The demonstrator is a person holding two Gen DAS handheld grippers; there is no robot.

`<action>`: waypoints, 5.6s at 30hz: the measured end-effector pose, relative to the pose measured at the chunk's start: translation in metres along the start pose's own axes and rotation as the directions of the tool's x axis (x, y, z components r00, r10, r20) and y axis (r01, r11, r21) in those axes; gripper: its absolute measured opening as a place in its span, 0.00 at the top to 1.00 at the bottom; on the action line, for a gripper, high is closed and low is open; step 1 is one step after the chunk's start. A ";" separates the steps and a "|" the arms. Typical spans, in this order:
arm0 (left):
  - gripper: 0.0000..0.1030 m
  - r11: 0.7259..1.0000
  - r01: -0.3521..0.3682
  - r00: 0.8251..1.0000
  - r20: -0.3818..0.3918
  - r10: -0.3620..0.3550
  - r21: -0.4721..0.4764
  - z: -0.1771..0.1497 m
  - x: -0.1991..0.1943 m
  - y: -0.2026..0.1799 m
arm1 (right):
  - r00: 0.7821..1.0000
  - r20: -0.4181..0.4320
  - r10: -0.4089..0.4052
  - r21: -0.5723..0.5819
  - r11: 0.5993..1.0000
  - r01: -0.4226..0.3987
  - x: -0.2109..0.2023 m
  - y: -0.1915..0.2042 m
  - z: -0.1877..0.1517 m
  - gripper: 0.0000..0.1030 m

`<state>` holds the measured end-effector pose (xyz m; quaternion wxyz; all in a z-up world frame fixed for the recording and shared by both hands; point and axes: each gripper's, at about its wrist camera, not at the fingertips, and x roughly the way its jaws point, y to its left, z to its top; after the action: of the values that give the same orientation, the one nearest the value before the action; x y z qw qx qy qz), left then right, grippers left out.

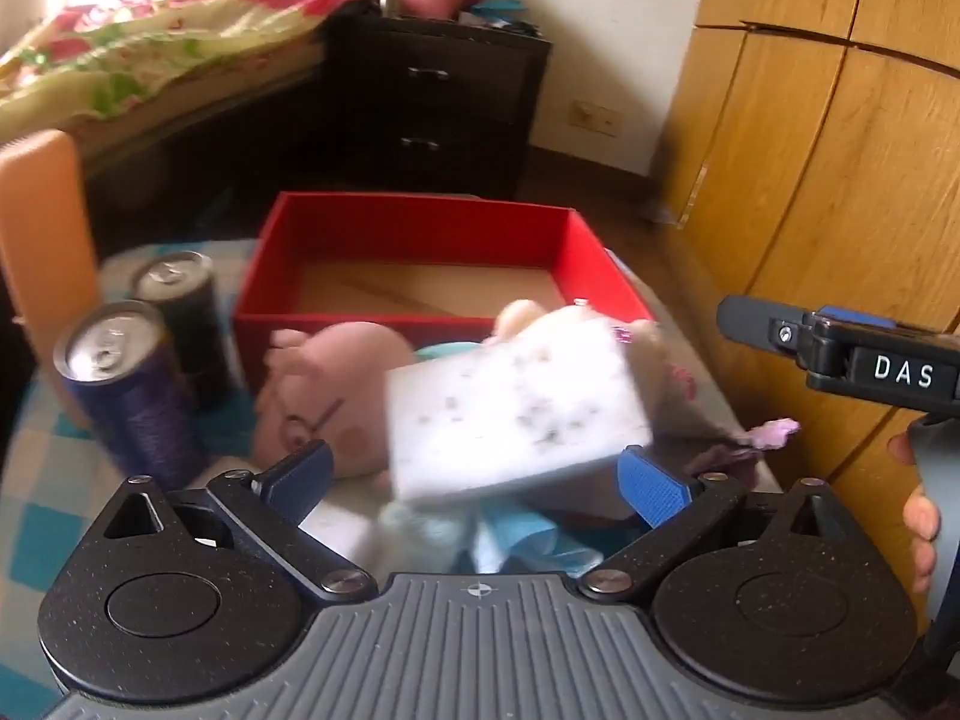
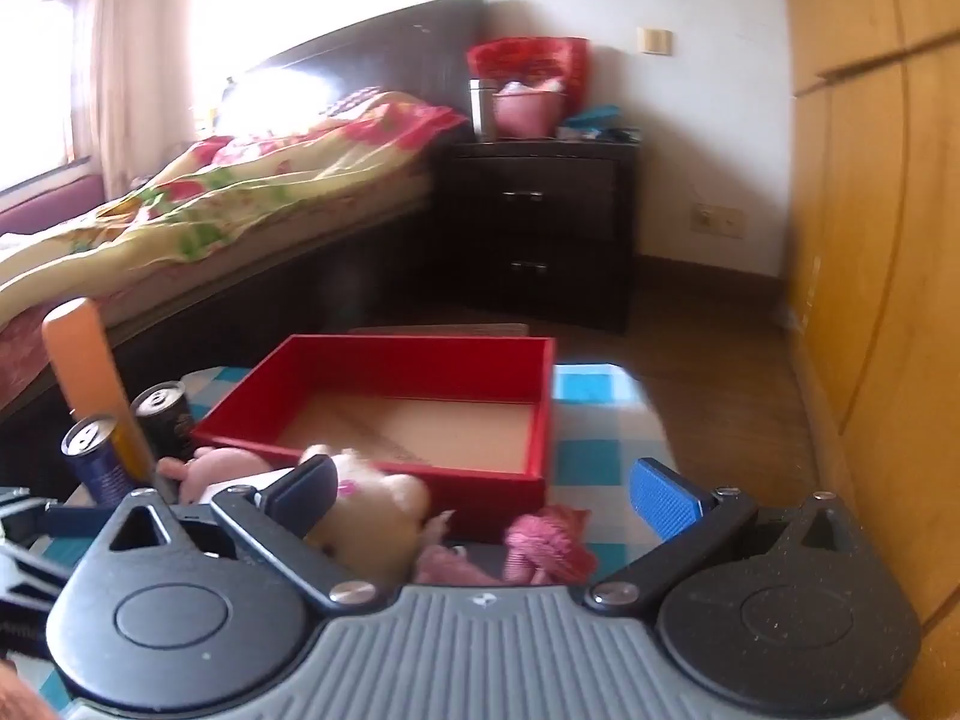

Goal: Organize soft objects
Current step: 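Grasp the white sponge with the left tool and lift it, then grasp the pink cloth with the right tool while the left tool holds the sponge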

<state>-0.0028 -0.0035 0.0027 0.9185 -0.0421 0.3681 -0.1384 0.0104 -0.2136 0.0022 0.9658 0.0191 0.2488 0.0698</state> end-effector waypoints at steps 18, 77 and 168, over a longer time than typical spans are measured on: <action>0.08 1.000 -0.014 1.000 -0.009 0.015 0.023 0.020 0.013 -0.012 | 0.999 -0.046 0.001 0.085 0.996 0.003 0.000 -0.018 -0.002 0.18; 0.05 0.981 -0.180 0.982 -0.041 0.183 0.068 0.028 0.029 -0.031 | 0.972 -0.081 -0.222 -0.045 0.975 0.219 0.001 0.003 -0.015 0.18; 0.37 0.982 0.184 0.982 -0.034 -0.186 -0.039 0.021 -0.027 0.032 | 0.870 -0.479 0.116 0.081 0.993 -0.088 0.041 -0.030 -0.040 1.00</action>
<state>0.0000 0.0345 0.0297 0.8937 -0.0899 0.3820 -0.2173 0.0309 -0.2371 -0.0544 0.8674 0.0413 0.4821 0.1164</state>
